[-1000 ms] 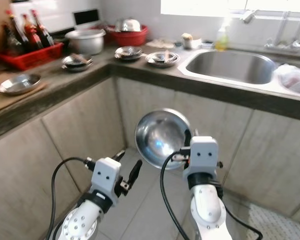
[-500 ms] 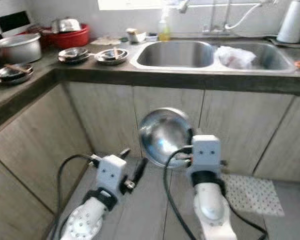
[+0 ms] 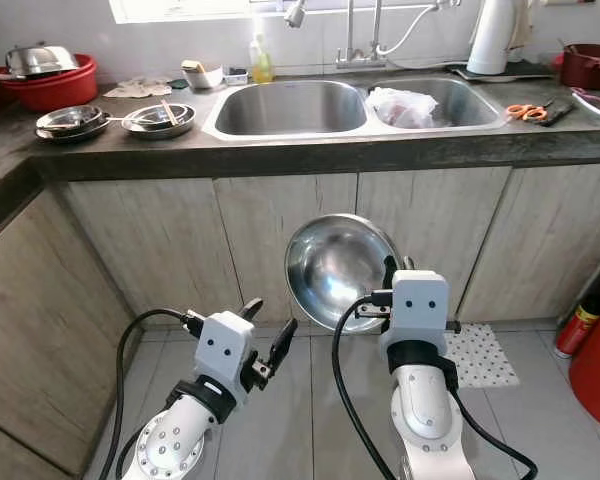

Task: Kitchen organization

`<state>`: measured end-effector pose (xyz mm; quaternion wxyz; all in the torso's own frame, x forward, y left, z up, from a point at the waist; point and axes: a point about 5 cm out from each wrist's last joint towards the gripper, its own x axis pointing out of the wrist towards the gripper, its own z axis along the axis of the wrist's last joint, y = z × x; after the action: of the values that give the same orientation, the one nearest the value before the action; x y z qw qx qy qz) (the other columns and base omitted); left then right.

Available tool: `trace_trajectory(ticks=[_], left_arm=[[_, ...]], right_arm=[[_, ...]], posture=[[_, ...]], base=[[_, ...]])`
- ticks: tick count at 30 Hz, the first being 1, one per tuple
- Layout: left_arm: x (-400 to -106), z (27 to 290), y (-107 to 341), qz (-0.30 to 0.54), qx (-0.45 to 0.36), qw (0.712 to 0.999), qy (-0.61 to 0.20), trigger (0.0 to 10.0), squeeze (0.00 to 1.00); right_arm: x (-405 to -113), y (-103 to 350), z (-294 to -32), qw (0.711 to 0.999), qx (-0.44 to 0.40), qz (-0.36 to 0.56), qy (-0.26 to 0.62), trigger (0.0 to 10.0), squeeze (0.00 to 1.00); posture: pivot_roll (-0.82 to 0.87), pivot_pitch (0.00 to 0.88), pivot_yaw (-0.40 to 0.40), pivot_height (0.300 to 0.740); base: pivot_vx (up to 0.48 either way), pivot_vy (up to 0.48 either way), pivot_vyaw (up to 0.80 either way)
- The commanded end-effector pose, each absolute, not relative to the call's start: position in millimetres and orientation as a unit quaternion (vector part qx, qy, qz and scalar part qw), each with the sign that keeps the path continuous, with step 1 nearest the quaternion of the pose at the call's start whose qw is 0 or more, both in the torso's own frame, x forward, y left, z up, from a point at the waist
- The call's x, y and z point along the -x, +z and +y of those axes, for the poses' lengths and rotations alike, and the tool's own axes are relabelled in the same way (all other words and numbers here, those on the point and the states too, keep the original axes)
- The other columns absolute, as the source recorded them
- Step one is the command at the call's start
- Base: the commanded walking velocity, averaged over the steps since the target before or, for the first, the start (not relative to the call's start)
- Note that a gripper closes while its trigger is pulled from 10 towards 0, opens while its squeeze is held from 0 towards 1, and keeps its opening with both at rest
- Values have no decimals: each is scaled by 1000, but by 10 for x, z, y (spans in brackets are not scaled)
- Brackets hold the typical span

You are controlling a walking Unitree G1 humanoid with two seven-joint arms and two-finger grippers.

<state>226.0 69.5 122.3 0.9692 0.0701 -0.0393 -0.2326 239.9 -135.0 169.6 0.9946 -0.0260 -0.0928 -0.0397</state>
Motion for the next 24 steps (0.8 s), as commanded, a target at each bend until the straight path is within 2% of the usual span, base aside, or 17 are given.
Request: trace_trajectory(ticks=[1, 7, 15, 24], left_arm=[[-2266, 723, 1230, -40, -75, 970, -227, 10000, 0], [-2269, 722, 1241, -41, -74, 971, -226, 10000, 0], [-2294, 735, 1280, -49, -73, 971, -221, 10000, 0], [-2309, 734, 1261, -49, -73, 971, -221, 10000, 0]], right_arm=[[-2410, 1768, -1318, 993, 23, -110, -32, 10000, 0], [-2422, 1787, -1310, 993, 27, -114, -24, 10000, 0], [-2402, 1711, -1291, 994, 45, -91, 29, 10000, 0], [-2446, 1767, -1355, 993, 50, -101, 30, 10000, 0]], posture=[[-49, 17, 38, 740], [-49, 13, 34, 740], [-53, 4, 33, 740], [-66, 0, 28, 740]], base=[[289, 0, 0], [369, 0, 0], [420, 0, 0], [430, 0, 0]])
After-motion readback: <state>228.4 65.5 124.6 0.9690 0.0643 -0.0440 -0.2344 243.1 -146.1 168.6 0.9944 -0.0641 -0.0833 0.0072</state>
